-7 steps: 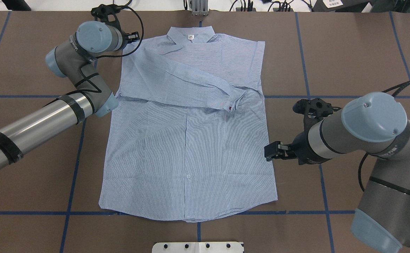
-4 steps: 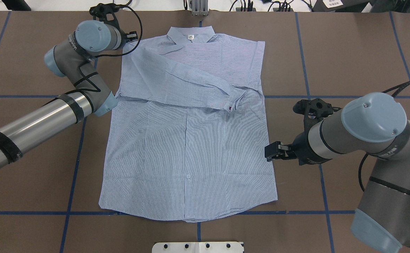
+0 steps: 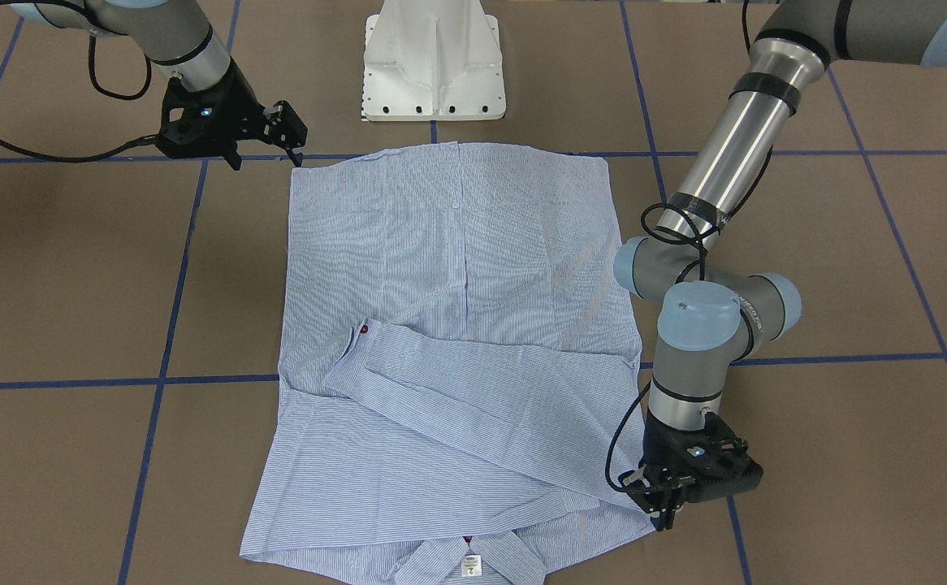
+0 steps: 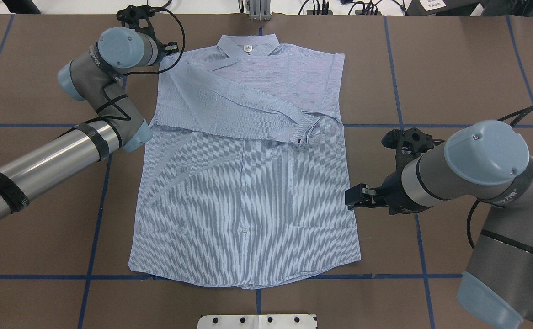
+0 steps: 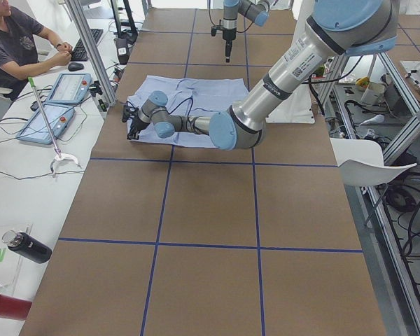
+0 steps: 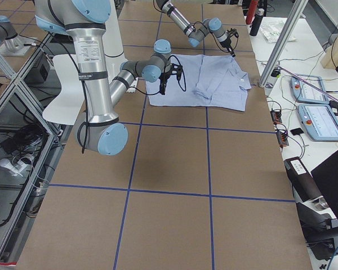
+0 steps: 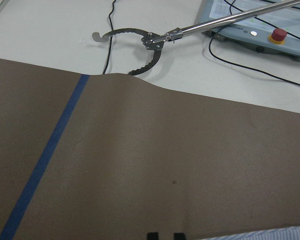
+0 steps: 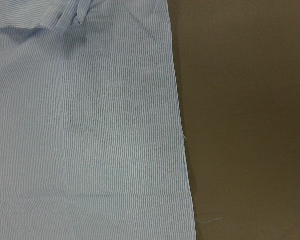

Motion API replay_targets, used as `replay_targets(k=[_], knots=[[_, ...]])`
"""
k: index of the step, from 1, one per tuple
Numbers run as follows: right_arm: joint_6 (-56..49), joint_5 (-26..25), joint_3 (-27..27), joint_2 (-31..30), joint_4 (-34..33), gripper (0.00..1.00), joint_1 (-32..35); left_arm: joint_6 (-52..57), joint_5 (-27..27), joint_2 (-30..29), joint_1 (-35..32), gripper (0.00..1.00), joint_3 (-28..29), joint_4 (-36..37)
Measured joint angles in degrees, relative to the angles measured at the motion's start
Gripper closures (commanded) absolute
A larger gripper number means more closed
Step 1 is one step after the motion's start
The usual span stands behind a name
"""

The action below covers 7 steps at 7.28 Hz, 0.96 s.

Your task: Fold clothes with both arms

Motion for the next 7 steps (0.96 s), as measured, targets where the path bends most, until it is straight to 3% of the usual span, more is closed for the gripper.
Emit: replay_targets(k=[5, 6, 7], knots=[[0.0, 0.1, 0.0, 0.3, -0.2, 0.0, 0.0, 0.1, 1.5, 1.2, -1.3, 1.0, 0.0, 0.4], [0.0, 0.1, 0.0, 0.2, -0.2, 0.0, 0.0, 0.1, 1.7, 1.3, -1.3, 0.84, 0.0, 0.4], [0.0, 0.2, 0.0, 0.2, -0.2, 0.0, 0.0, 0.1, 1.9, 1.3, -1.4, 0.12, 0.0, 0.4]])
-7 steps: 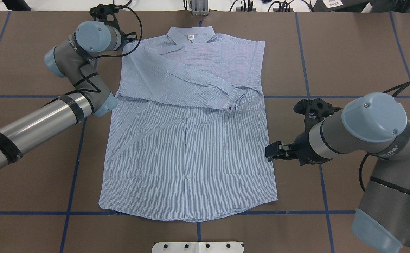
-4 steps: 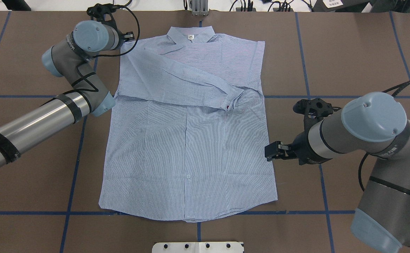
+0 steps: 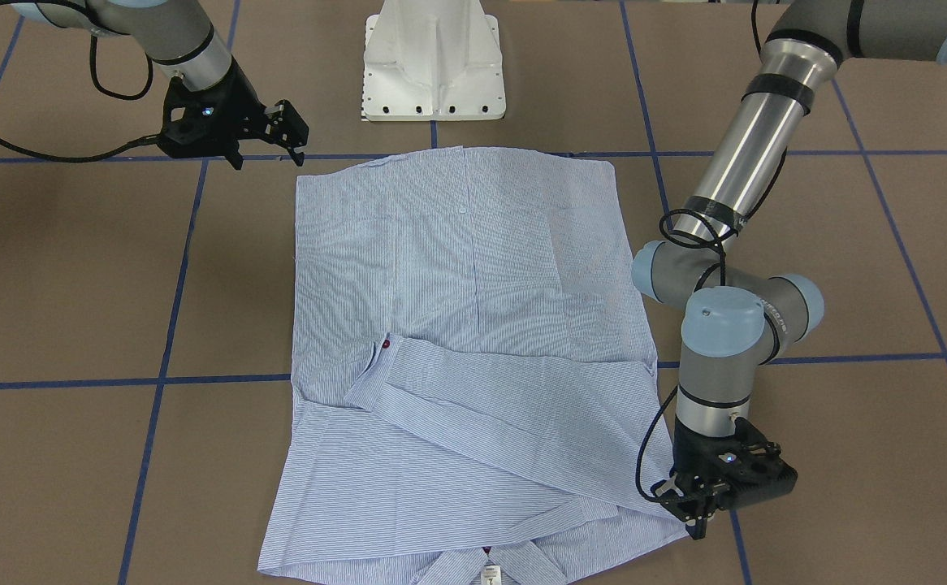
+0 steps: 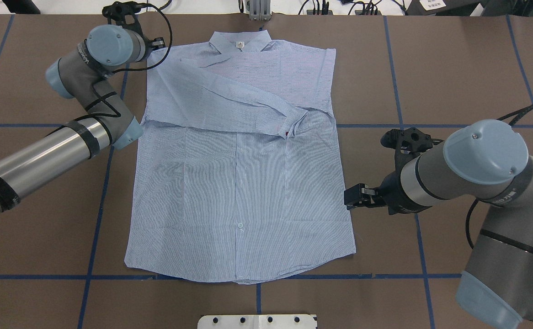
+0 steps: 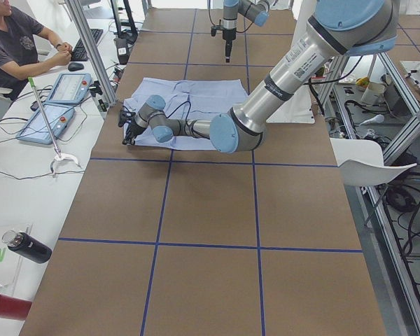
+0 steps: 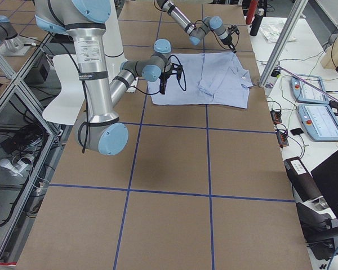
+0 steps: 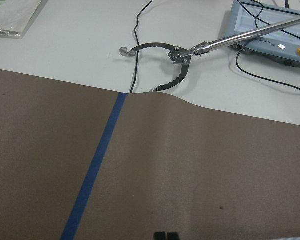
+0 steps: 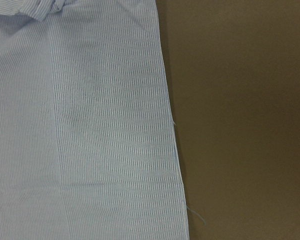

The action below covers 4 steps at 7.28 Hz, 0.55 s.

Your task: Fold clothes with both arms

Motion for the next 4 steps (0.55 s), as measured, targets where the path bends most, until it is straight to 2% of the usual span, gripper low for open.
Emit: replay_targets(k=[1, 3, 4], knots=[[0.0, 0.0, 0.0, -0.1, 0.0, 0.0, 0.0, 0.0, 0.0, 0.0, 0.0, 0.02, -0.1, 0.0], [0.0, -0.5, -0.1, -0.4, 0.1, 0.0, -0.1, 0.1, -0.5, 0.5, 0.0, 0.02, -3.2, 1.4], [0.1, -1.5, -0.2, -0.5, 0.1, 0.0, -1.0, 0.1, -2.4, 1.9, -0.1, 0.02, -7.7, 4.0]])
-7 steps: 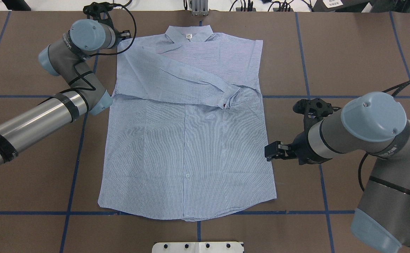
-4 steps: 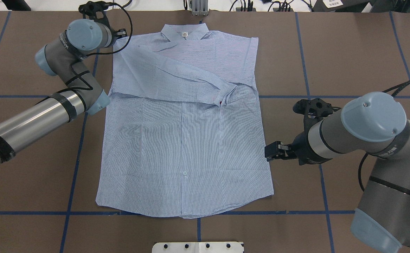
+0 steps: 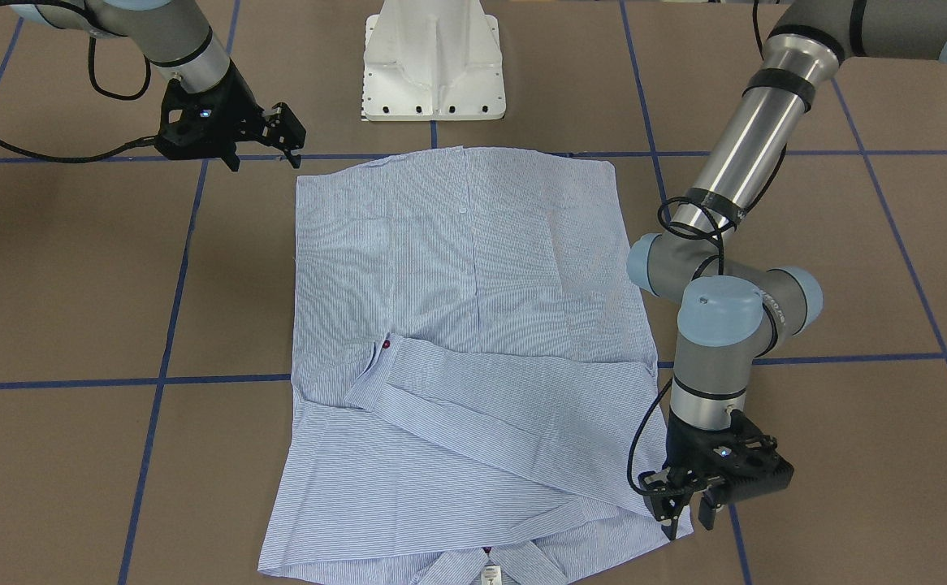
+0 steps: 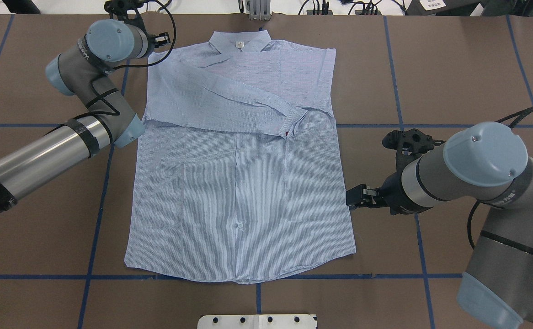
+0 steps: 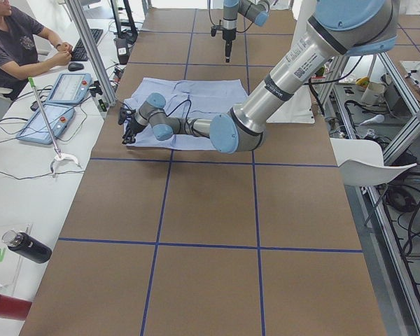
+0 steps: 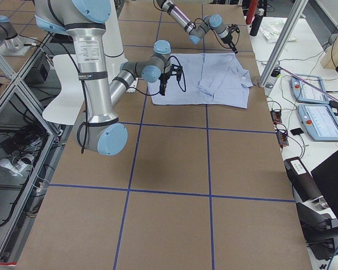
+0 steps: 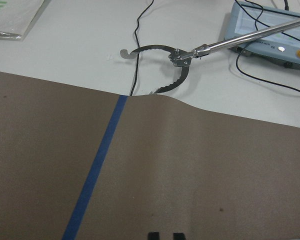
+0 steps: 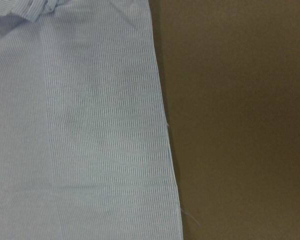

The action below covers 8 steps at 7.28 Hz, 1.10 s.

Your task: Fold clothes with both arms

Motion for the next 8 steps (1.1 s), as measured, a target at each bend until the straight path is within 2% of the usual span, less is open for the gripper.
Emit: replay_targets(k=[2, 4, 6, 8], knots=[[0.2, -4.6, -1.1, 0.3, 0.0, 0.0, -4.3, 0.0, -7.9, 5.1, -0.5, 0.02, -15.4, 8.2], [0.6, -8.4, -4.2, 1.0, 0.2, 0.0, -8.3, 0.1, -12.6, 10.8, -0.6, 0.02, -32.7, 20.1], [0.6, -10.0, -8.5, 3.0, 0.3, 0.0, -10.8, 0.1, -14.9, 17.0, -0.4, 0.02, -44.3, 25.4], [0.7, -10.0, -10.8, 4.3, 0.3, 0.05, -11.5, 0.1, -15.6, 20.9, -0.1, 0.02, -50.9, 28.4]])
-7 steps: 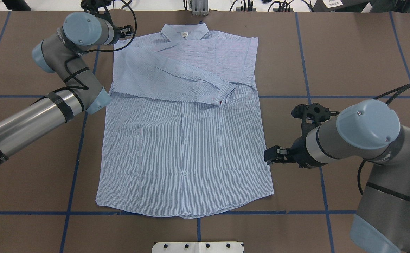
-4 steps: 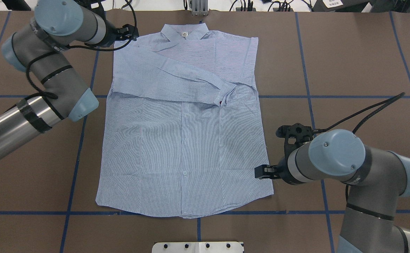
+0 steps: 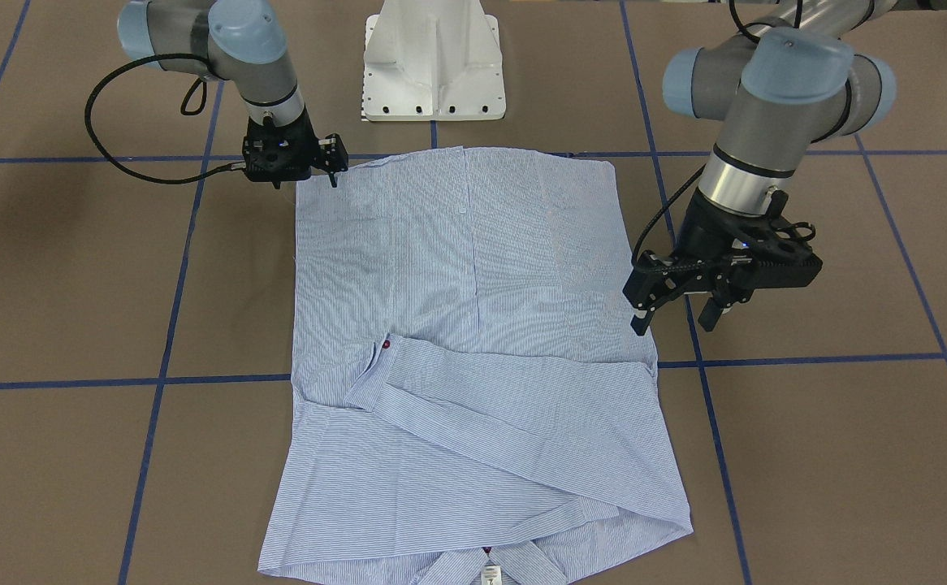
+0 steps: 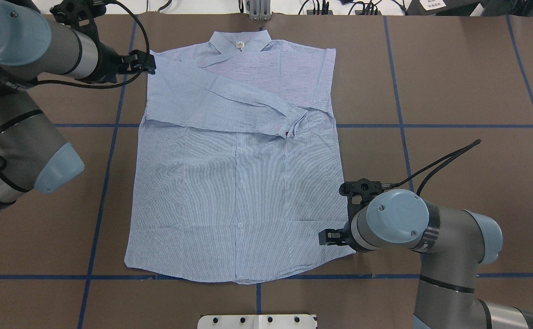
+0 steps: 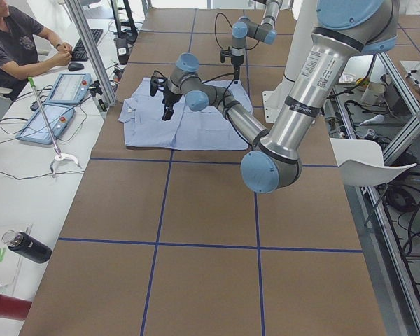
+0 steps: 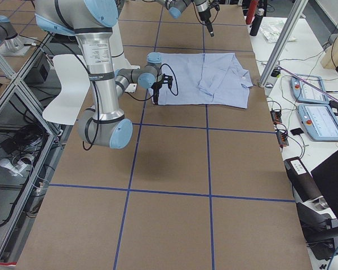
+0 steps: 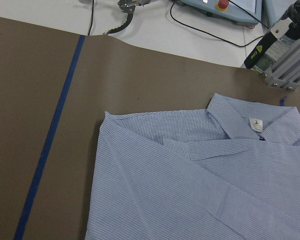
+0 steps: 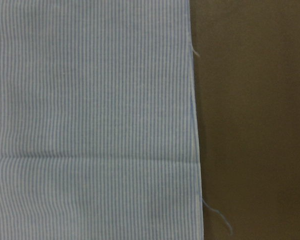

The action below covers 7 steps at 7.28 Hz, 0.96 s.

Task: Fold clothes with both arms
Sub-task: 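Move the left gripper down the shirt's side while the right nears the hem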

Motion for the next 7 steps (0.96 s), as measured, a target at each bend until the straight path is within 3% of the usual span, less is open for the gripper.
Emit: replay_targets(k=[1, 3, 5, 7], knots=[[0.0, 0.2, -0.1, 0.1, 0.0, 0.19, 0.0, 0.0, -0.2, 0.4, 0.1, 0.02, -1.0, 0.9], [0.0, 0.6, -0.2, -0.3, -0.2, 0.3, 0.0, 0.0, -0.2, 0.5, 0.2, 0.02, -1.4, 1.4], [0.0, 2.7, -0.3, -0.6, -0.6, 0.54, 0.0, 0.1, -0.3, 0.5, 0.2, 0.02, -1.4, 1.4], [0.0, 4.5, -0.4, -0.8, -0.8, 0.72, 0.0, 0.1, -0.2, 0.5, 0.2, 0.02, -1.3, 1.4]])
